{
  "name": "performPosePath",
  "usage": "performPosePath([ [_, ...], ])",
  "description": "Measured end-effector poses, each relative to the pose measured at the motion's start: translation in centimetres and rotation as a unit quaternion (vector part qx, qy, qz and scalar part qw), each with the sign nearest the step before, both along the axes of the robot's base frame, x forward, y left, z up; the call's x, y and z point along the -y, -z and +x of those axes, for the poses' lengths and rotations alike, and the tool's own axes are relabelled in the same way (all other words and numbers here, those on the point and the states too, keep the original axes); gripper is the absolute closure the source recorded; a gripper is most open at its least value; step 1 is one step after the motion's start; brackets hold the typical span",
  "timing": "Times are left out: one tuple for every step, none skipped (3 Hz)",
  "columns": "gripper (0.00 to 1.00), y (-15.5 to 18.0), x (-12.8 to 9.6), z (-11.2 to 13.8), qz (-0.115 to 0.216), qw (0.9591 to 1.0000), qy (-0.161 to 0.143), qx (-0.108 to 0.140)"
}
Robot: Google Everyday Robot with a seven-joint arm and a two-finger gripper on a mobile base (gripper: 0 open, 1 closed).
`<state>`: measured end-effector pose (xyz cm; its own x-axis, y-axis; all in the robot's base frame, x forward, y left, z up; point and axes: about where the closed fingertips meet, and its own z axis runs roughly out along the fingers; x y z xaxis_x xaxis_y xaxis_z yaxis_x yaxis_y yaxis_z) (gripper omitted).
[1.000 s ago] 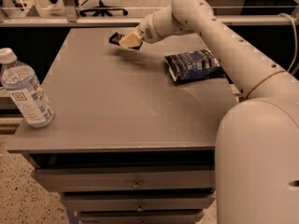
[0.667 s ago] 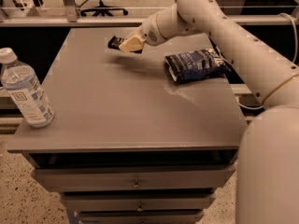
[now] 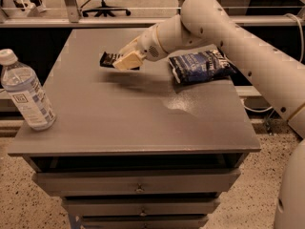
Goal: Move rxbar chocolate near blue plastic bottle
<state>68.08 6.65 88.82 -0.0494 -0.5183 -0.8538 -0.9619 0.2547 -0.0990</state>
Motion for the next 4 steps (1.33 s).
performPosePath([
  [1.00,0.2,-1.5,-2.7,0.013,0.9992,-0.038,0.000],
  [1.00,0.3,-1.8,-2.7,0.012,0.9992,-0.039,-0.001],
  [1.00,0.7,-2.9,-4.2,0.017,0.9986,-0.050,-0.004],
  [1.00,1.1,-4.8,-6.3,0.023,0.9972,-0.070,-0.012],
])
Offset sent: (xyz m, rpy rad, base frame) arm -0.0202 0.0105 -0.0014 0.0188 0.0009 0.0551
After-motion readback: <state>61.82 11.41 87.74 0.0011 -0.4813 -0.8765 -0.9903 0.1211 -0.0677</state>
